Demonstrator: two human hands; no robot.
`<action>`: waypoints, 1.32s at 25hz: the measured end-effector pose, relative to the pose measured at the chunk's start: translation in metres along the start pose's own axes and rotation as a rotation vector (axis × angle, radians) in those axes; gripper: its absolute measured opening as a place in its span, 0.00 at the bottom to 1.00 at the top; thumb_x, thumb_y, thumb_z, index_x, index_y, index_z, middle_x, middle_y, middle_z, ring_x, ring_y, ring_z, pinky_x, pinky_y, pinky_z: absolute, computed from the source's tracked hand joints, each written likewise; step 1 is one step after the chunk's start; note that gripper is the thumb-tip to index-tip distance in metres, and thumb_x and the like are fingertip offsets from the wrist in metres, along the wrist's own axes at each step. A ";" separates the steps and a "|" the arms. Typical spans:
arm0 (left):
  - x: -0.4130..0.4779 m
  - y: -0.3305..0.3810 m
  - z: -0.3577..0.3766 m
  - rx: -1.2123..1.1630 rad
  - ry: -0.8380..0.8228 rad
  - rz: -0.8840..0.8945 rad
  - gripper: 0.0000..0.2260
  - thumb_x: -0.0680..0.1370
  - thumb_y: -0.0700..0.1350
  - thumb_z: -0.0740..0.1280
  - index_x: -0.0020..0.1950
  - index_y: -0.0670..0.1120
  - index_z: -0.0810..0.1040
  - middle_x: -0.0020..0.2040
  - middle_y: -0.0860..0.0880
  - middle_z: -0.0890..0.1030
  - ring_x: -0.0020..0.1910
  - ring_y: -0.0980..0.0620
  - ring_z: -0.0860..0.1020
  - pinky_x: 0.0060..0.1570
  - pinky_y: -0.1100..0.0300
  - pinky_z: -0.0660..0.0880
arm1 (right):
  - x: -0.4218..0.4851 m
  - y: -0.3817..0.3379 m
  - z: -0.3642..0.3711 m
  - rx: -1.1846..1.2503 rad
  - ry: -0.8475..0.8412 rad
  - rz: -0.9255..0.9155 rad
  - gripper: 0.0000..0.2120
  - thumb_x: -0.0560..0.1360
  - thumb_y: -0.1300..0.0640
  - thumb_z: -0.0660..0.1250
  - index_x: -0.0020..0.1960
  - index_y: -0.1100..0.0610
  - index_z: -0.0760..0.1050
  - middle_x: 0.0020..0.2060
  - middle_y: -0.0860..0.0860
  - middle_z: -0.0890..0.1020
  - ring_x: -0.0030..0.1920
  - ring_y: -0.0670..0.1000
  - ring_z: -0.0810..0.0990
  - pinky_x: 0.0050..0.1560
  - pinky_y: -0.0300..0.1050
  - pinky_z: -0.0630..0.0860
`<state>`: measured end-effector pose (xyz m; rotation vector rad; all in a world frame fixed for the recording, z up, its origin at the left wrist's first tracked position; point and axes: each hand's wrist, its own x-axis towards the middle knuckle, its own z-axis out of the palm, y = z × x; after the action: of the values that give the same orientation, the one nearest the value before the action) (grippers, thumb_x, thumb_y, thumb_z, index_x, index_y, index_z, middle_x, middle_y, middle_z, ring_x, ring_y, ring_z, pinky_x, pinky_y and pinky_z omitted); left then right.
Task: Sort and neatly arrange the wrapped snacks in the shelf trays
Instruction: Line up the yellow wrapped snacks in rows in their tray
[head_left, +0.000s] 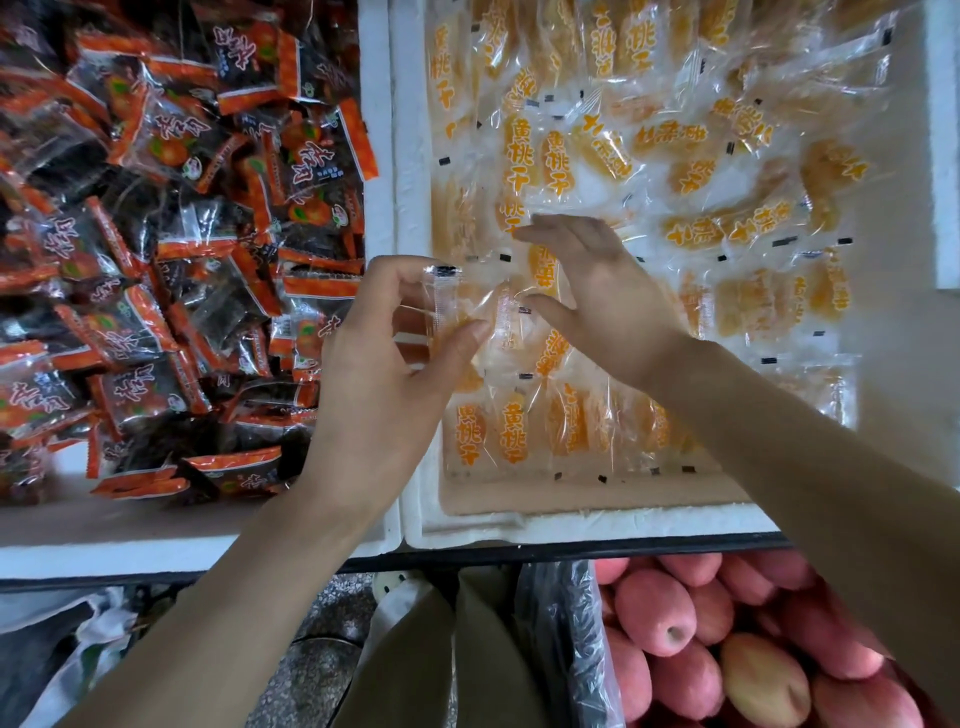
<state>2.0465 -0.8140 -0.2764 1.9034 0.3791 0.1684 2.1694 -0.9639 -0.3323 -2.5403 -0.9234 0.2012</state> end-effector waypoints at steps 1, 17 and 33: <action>-0.001 0.001 0.001 -0.002 -0.003 -0.002 0.11 0.74 0.44 0.71 0.49 0.53 0.70 0.43 0.49 0.78 0.40 0.52 0.81 0.41 0.55 0.79 | 0.002 0.005 0.000 -0.053 -0.025 0.054 0.28 0.74 0.55 0.68 0.72 0.56 0.63 0.70 0.55 0.66 0.70 0.55 0.62 0.67 0.40 0.57; 0.015 0.001 0.030 0.089 -0.048 -0.041 0.12 0.77 0.45 0.67 0.59 0.46 0.71 0.45 0.51 0.78 0.41 0.57 0.79 0.39 0.68 0.75 | -0.021 0.004 -0.009 -0.071 -0.014 0.243 0.24 0.74 0.56 0.68 0.68 0.52 0.66 0.64 0.52 0.69 0.64 0.54 0.68 0.61 0.47 0.66; 0.040 -0.014 0.065 0.299 -0.119 -0.254 0.03 0.80 0.44 0.61 0.49 0.45 0.70 0.40 0.52 0.75 0.38 0.60 0.75 0.34 0.71 0.67 | -0.051 0.003 -0.023 0.595 0.297 0.533 0.19 0.74 0.59 0.68 0.62 0.56 0.65 0.53 0.47 0.74 0.43 0.41 0.77 0.38 0.29 0.71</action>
<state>2.1006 -0.8536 -0.3152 2.1243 0.5862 -0.1795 2.1377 -1.0065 -0.3134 -2.1114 -0.0353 0.2079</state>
